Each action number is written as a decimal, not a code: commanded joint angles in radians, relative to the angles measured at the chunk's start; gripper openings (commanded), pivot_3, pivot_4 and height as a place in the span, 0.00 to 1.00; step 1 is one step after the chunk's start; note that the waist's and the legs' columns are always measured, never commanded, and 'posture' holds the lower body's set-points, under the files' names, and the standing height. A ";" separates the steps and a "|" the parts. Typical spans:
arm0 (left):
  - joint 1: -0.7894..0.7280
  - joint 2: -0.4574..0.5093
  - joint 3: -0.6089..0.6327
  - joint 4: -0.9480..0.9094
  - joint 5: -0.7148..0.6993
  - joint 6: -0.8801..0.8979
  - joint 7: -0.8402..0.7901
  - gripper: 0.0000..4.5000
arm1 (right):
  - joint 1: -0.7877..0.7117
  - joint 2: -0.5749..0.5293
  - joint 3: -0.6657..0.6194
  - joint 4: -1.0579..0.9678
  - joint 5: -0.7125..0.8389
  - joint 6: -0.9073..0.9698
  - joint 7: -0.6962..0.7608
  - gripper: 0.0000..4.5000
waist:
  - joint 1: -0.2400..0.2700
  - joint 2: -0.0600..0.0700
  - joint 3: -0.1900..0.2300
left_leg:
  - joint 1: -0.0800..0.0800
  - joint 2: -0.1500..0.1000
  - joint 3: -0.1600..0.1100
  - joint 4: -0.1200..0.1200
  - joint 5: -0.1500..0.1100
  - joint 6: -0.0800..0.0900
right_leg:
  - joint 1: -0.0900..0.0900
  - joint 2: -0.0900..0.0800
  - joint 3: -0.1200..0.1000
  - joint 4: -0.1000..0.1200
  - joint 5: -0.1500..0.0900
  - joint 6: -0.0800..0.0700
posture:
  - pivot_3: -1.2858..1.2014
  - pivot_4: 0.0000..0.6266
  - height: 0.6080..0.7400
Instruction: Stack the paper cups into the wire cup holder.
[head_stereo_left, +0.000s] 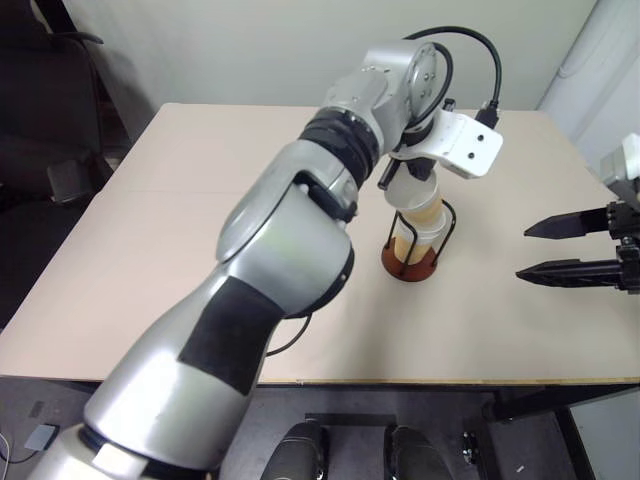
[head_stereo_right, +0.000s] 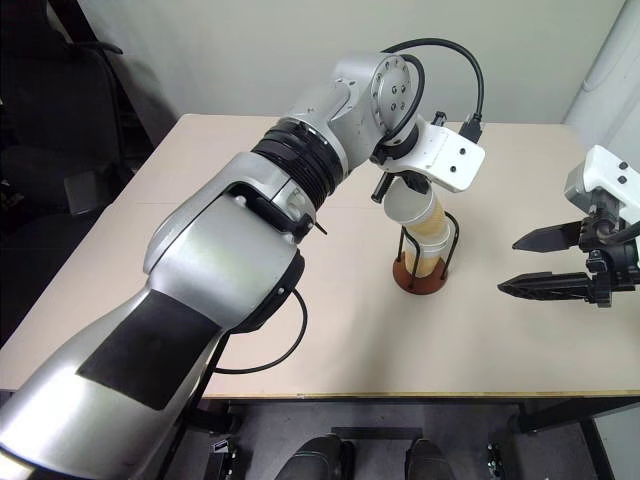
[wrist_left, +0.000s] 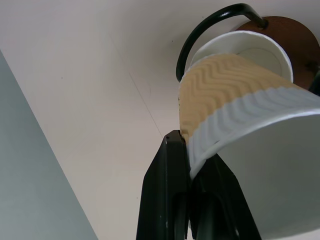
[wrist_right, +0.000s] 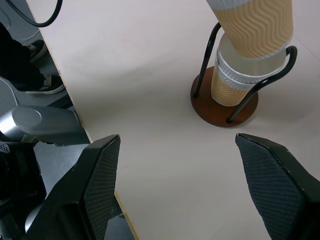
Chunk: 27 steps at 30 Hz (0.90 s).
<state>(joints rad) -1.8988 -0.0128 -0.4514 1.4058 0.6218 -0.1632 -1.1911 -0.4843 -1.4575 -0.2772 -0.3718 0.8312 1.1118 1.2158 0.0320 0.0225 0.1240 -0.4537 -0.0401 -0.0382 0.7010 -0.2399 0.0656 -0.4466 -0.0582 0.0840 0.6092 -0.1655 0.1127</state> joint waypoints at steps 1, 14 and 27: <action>-0.016 -0.004 -0.008 -0.010 0.010 0.002 -0.013 0.00 | 0.002 -0.007 -0.064 -0.012 0.017 0.006 -0.007 0.84 | 0.000 0.000 0.000 | 0.000 0.000 0.000 0.000 0.000 0.000 | 0.000 0.000 0.000 0.000 0.000 0.000 | 0.52 0.24 1.00; -0.005 -0.011 -0.047 -0.009 0.042 -0.001 0.029 0.00 | 0.042 -0.004 -0.108 -0.041 0.041 0.031 -0.030 0.84 | 0.000 0.000 0.000 | 0.000 0.000 0.000 0.000 0.000 0.000 | 0.000 0.000 0.000 0.000 0.000 0.000 | 0.52 0.24 1.00; 0.002 -0.040 -0.051 -0.006 0.060 -0.006 0.119 0.78 | 0.114 -0.005 -0.194 -0.081 0.067 0.087 -0.039 0.84 | 0.001 0.000 0.000 | 0.000 0.000 0.000 0.000 0.000 -0.001 | 0.000 0.000 0.000 0.000 -0.001 0.001 | 0.52 0.24 1.00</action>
<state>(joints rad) -1.8739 -0.0472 -0.5180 1.4139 0.6963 -0.1664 -1.0686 -0.3651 -1.4566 -0.4224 -0.4431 0.8818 1.1981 1.1786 0.0329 0.0224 0.1240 -0.4536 -0.0403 -0.0379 0.7012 -0.2400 0.0647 -0.4465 -0.0582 0.0840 0.6095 -0.1663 0.1139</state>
